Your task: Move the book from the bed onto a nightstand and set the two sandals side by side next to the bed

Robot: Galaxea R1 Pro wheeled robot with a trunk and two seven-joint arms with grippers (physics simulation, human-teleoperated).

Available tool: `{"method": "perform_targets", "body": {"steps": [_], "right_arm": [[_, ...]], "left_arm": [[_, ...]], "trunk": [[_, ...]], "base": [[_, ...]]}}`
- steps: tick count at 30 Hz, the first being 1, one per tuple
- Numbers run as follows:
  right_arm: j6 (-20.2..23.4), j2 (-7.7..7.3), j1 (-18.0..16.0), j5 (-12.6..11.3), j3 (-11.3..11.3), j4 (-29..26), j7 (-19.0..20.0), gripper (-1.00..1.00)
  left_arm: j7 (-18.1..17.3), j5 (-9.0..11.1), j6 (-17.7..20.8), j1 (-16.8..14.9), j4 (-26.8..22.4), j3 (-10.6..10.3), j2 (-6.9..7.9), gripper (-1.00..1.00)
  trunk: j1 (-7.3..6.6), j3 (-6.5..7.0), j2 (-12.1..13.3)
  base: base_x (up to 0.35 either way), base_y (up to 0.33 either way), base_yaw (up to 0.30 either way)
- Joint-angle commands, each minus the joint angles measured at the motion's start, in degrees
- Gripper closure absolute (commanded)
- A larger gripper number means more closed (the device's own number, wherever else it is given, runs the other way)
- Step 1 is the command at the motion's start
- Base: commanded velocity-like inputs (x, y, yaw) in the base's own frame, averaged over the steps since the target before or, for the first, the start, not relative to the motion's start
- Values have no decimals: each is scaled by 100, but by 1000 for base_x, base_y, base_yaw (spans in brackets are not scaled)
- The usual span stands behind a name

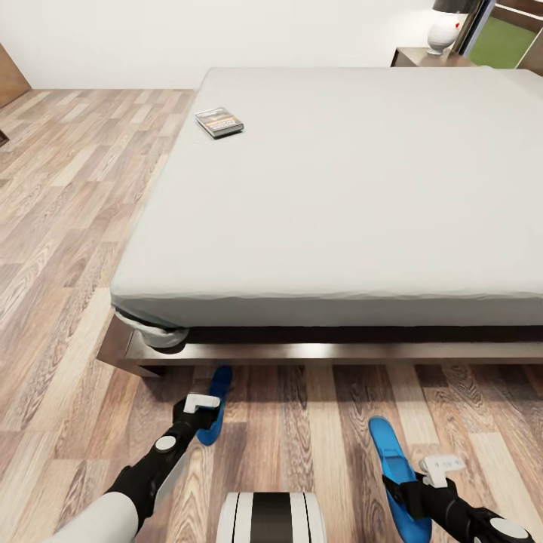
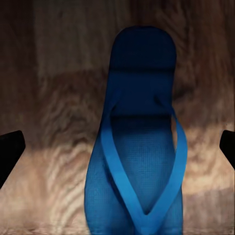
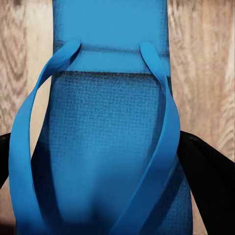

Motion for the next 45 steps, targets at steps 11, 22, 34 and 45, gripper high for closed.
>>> {"method": "perform_targets", "body": {"steps": [11, 22, 34, 45], "right_arm": [[27, 24, 3, 8, -19, 179, 33, 100], [27, 18, 3, 7, -27, 221, 29, 100], [27, 17, 3, 7, -28, 233, 29, 100], [27, 17, 3, 7, -35, 233, 29, 100]], "left_arm": [[51, 29, 389, 171, 5, 7, 37, -100], [40, 79, 385, 180, -46, 36, 46, -100], [30, 84, 398, 191, -81, 45, 52, -100], [36, 78, 398, 192, -71, 46, 75, -100]], "trunk": [[-1, -2, -1], [-1, -2, -1], [-1, -2, -1], [-1, -2, -1]], "base": [[0, 0, 0], [0, 0, 0], [0, 0, 0], [0, 0, 0]]}}
